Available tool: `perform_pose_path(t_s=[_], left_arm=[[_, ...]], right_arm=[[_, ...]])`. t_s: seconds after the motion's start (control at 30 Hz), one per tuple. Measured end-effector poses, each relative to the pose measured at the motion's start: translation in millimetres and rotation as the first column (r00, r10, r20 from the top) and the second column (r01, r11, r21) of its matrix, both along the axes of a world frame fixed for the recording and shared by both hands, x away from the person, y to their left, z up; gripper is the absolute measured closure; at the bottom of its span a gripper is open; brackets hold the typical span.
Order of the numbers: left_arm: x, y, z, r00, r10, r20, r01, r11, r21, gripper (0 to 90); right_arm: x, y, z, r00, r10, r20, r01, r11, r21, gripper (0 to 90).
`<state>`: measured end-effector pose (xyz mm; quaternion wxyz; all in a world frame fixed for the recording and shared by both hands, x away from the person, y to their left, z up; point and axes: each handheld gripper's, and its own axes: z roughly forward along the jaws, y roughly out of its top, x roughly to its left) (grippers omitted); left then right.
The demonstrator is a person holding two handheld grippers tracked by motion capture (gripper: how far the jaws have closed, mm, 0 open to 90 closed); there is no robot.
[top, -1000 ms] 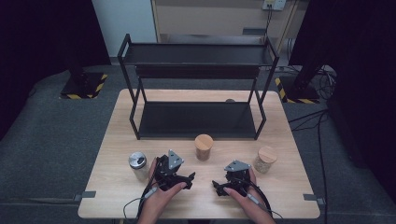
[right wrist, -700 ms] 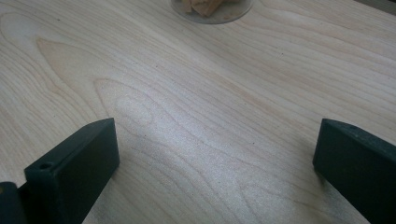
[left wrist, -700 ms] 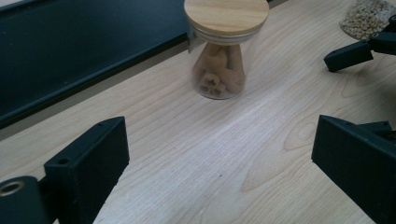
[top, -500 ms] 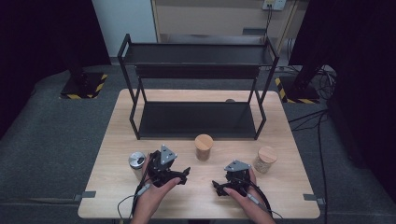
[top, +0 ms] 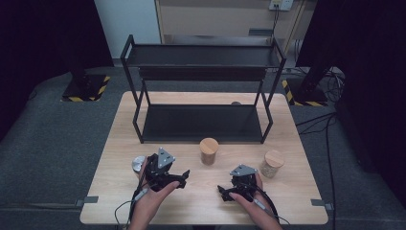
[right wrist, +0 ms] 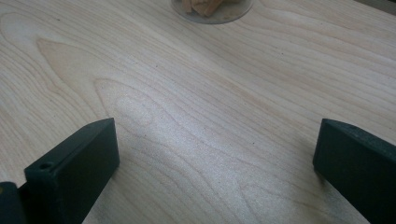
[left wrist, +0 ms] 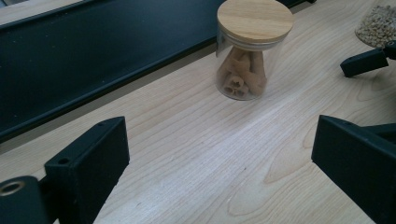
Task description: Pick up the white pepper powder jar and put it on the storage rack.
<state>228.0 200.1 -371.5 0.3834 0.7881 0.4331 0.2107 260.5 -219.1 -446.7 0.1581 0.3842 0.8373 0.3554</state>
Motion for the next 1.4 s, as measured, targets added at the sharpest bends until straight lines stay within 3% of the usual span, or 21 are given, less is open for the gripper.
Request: perform_pose_path(t_s=[0.37, 1.4], left_arm=[[-3.3, 13.6, 7.6, 0.9996, 0.021, 0.018, -0.021, 0.9998, 0.005, 2.8], [-17.5, 55.7, 9.3, 0.9944, 0.1, 0.034, -0.1, 0.995, -0.006, 2.6]], right_arm=[[0.0, 0.0, 0.0, 1.0, 0.0, 0.0, 0.0, 1.0, 0.0, 0.5], [-0.6, 0.2, -0.2, 1.0, -0.002, 0.001, 0.002, 1.0, 0.0, 0.5]])
